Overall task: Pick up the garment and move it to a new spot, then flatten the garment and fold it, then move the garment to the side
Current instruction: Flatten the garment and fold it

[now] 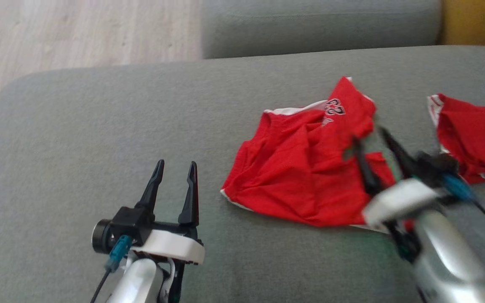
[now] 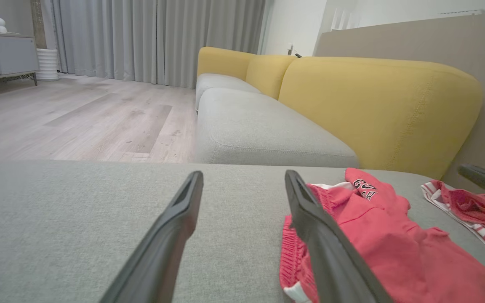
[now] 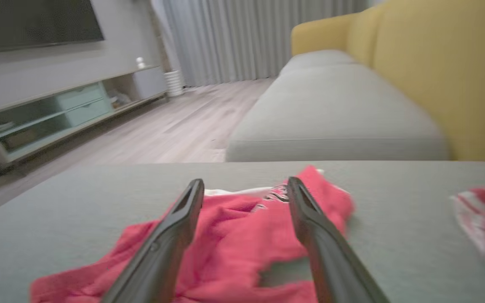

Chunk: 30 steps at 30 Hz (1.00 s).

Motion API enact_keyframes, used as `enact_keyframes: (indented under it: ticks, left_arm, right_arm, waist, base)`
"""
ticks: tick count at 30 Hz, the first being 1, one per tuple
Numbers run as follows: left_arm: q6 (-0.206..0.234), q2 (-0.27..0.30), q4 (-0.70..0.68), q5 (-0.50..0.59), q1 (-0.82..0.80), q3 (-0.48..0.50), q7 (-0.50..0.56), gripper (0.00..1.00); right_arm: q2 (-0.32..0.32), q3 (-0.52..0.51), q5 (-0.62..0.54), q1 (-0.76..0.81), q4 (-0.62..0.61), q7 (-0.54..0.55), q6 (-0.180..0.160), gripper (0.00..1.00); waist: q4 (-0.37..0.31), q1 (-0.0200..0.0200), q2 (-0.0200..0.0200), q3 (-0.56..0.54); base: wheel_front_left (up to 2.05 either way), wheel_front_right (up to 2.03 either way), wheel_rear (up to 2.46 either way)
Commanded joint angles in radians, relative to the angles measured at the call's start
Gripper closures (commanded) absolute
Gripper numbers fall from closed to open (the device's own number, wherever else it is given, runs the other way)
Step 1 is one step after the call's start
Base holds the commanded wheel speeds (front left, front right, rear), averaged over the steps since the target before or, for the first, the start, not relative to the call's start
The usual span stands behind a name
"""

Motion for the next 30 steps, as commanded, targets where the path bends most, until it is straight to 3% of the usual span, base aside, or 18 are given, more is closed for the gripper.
enact_keyframes:
  ticks: [1, 3, 5, 9, 14, 30]
  left_arm:
    - [0.001, 0.002, -0.035, 0.006, -0.017, 0.041, -0.01, 0.0]
    - [-0.002, 0.002, -0.037, 0.007, -0.013, 0.043, -0.01, 0.0]
    - [-0.007, 0.002, -0.035, 0.007, -0.013, 0.042, -0.01, 0.0]
    - [-0.014, 0.002, -0.027, 0.013, -0.015, 0.045, -0.01, 0.0]
    - [-0.024, 0.002, -0.018, 0.025, -0.02, 0.054, -0.01, 0.0]
    - [-0.032, 0.002, -0.005, 0.023, -0.025, 0.04, -0.01, 0.0]
  right_arm:
    - [0.009, -0.069, -0.054, 0.067, -0.064, -0.013, -0.001, 0.0]
    - [0.04, -0.211, -0.143, 0.146, -0.132, -0.013, -0.001, 0.0]
    - [0.075, -0.286, -0.222, 0.225, -0.183, -0.013, -0.001, 0.0]
    - [0.117, -0.351, -0.284, 0.322, -0.253, -0.013, -0.001, 0.0]
    - [0.125, -0.359, -0.278, 0.36, -0.267, -0.013, -0.001, 0.0]
    - [0.126, -0.347, -0.283, 0.352, -0.102, 0.076, -0.001, 0.0]
  waist:
    - [-0.026, 0.0001, 0.0, -0.012]
    - [-0.042, 0.0001, 0.0, -0.009]
    - [-0.053, 0.0001, 0.0, -0.005]
    - [-0.076, 0.0001, 0.0, 0.006]
    - [-0.094, 0.0001, 0.0, 0.018]
    - [-0.081, 0.0001, 0.0, 0.027]
  base:
    - [0.0, 0.0, 0.0]
    - [0.0, 0.0, 0.0]
    - [0.0, 0.0, 0.0]
    - [0.0, 0.0, 0.0]
    - [0.0, 0.0, 0.0]
    - [0.0, 0.0, 0.0]
